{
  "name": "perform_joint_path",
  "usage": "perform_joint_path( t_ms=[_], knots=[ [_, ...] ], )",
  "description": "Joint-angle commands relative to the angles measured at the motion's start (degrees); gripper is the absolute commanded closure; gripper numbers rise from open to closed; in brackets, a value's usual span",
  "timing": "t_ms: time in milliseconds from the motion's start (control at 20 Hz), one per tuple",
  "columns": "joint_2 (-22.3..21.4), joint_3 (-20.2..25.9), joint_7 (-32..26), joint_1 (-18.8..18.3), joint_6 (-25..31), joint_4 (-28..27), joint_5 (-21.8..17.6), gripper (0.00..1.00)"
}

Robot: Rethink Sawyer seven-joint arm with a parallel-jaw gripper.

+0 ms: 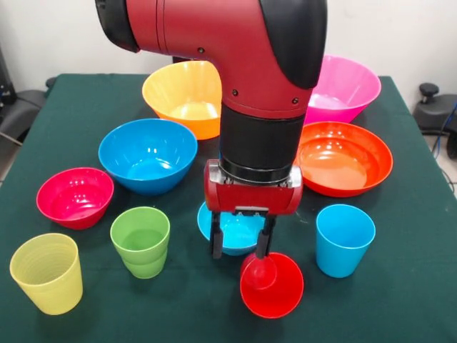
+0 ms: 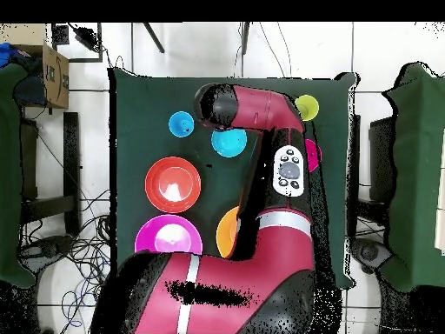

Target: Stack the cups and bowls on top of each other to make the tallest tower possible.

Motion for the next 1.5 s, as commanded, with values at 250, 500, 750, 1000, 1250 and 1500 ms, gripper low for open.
perform_joint_path(
  t_ms=[250, 500, 750, 1000, 1250, 1500],
  knots=[
    [3.8, 4.6, 3.1, 0.7, 0.4, 4.1, -1.2, 0.0],
    [3.7, 2.8, 4.0, 1.7, 8.1, 3.6, -0.4, 0.0],
    [3.4, 3.2, 4.7, 1.6, 6.9, 5.1, 0.3, 0.0],
    [4.1, 3.3, 5.5, 1.6, 6.6, 5.6, 0.7, 0.0],
    [4.5, 3.7, 5.7, 1.4, 0.3, 5.8, 0.1, 0.0],
    [5.1, 4.6, 4.2, 1.1, 2.9, 4.0, 0.6, 0.0]
  ],
)
